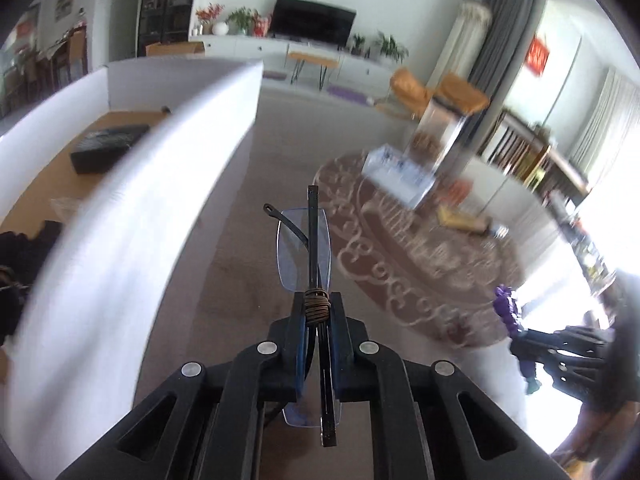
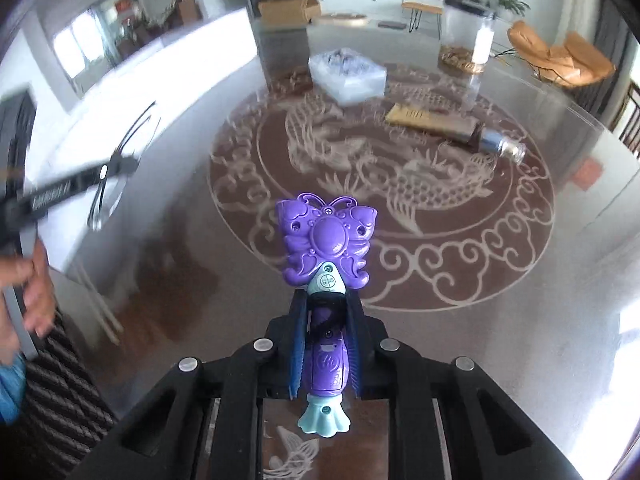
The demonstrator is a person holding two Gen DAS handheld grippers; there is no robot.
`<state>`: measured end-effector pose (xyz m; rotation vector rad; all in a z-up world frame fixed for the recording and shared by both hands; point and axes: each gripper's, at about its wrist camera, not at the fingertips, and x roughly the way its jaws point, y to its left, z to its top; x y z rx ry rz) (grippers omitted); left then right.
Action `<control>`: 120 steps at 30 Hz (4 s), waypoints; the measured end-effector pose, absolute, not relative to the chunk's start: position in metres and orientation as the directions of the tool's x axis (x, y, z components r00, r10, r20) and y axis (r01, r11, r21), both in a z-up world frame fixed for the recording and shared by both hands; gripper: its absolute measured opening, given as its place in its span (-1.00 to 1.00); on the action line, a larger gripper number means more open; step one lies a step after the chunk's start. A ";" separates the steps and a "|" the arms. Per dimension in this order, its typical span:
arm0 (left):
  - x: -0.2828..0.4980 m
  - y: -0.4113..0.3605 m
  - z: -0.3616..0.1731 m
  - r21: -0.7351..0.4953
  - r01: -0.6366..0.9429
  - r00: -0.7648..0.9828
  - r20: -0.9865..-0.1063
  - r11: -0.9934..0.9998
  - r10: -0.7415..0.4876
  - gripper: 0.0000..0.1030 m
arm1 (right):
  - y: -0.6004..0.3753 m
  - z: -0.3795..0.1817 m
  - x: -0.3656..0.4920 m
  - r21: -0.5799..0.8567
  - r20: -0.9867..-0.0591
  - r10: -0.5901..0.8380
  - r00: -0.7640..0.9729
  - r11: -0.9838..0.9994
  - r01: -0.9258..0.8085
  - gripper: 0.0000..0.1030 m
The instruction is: Organize objects
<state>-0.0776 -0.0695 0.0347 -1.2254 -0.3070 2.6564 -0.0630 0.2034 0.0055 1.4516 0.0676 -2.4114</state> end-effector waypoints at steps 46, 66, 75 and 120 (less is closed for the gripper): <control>-0.022 -0.057 0.101 -0.219 -0.081 -0.770 -0.606 -0.972 0.201 0.88 | 0.149 0.013 -0.061 -0.163 -0.728 -0.090 -0.680 -0.940 0.300 1.00; -0.038 0.022 -0.015 -0.027 -0.147 -0.598 -0.794 -0.989 0.110 0.88 | 0.244 -0.031 -0.038 -0.090 -0.802 0.008 -0.598 -0.990 0.108 1.00; -0.045 0.005 -0.028 -0.041 -0.080 -0.563 -0.822 -0.996 0.079 0.88 | 0.255 -0.035 -0.039 -0.017 -0.819 -0.041 -0.572 -0.995 0.096 1.00; -0.045 -0.008 -0.034 0.004 -0.012 -0.577 -0.817 -1.000 0.003 1.00 | 0.254 -0.033 -0.060 -0.027 -0.847 -0.065 -0.528 -0.986 0.164 1.00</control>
